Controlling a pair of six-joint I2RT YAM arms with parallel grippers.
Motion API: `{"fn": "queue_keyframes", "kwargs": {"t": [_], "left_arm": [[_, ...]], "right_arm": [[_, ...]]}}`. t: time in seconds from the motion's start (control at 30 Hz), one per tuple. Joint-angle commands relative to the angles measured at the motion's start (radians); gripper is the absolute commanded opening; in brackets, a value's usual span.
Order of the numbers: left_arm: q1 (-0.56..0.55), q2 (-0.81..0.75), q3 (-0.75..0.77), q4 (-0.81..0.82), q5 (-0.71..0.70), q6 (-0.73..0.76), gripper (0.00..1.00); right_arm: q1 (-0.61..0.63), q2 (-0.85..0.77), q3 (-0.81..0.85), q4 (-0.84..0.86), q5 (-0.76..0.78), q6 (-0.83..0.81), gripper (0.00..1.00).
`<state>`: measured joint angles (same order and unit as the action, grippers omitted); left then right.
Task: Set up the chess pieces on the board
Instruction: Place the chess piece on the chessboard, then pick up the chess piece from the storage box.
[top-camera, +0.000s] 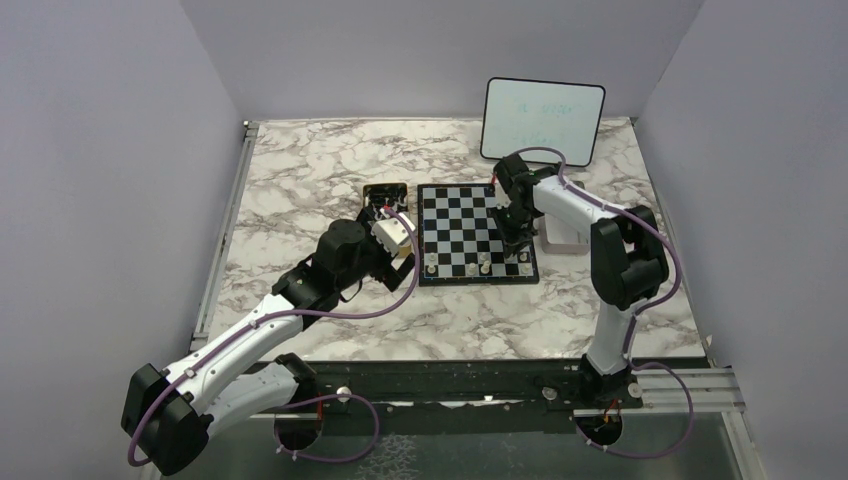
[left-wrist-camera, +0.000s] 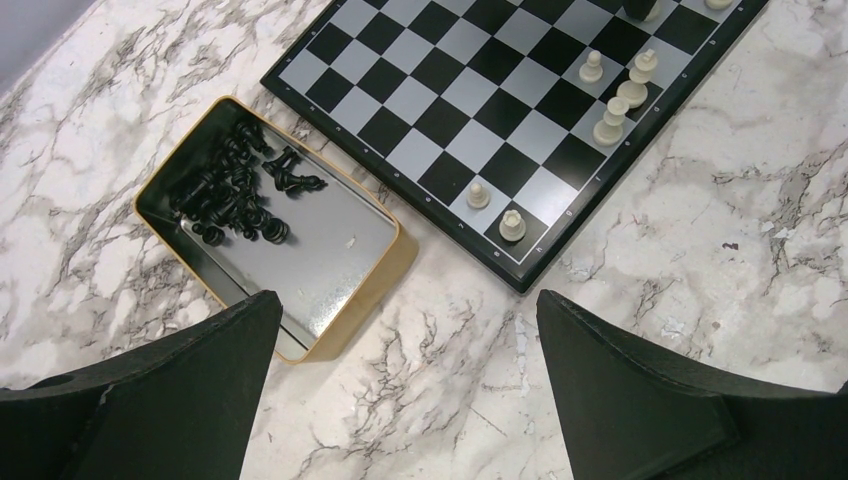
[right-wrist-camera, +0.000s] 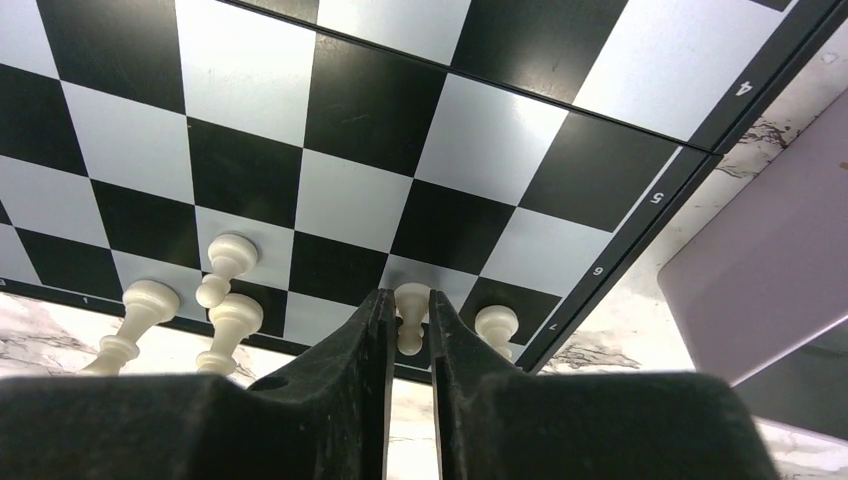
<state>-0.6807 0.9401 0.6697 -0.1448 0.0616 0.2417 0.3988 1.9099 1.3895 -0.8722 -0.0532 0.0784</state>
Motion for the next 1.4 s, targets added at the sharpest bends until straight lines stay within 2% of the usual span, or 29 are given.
{"fn": "queue_keyframes", "kwargs": {"t": [0.0, 0.3, 0.43, 0.5, 0.67, 0.8, 1.07, 1.37], "left_arm": [[-0.001, -0.017, -0.002, 0.01, -0.016, 0.006, 0.99], [0.0, -0.025, -0.002, 0.01, -0.011, 0.005, 0.99], [-0.001, -0.048, -0.013, 0.035, -0.014, -0.006, 0.99], [0.0, -0.059, -0.018, 0.053, -0.017, -0.017, 0.99], [-0.002, -0.054, -0.002, 0.069, -0.038, -0.12, 0.99], [-0.001, -0.032, 0.019, 0.057, -0.114, -0.235, 0.99], [-0.001, -0.013, 0.06, -0.012, -0.132, -0.219, 0.99], [-0.001, -0.044, 0.032, 0.008, -0.14, -0.209, 0.99]], "right_arm": [[0.002, -0.045, 0.047, 0.015, 0.031, 0.033, 0.25], [-0.001, -0.148, 0.074, 0.067, 0.154, 0.083, 0.3], [-0.007, -0.296, -0.028, 0.236, 0.216, 0.119, 0.39], [-0.016, -0.348, -0.057, 0.298, 0.275, 0.122, 0.4], [-0.072, -0.371, -0.061, 0.361, 0.389, 0.094, 0.37], [-0.172, -0.38, -0.121, 0.493, 0.378, 0.055, 0.33], [-0.328, -0.235, -0.17, 0.697, 0.268, -0.034, 0.26], [-0.378, -0.018, -0.061, 0.688, 0.224, -0.124, 0.24]]}}
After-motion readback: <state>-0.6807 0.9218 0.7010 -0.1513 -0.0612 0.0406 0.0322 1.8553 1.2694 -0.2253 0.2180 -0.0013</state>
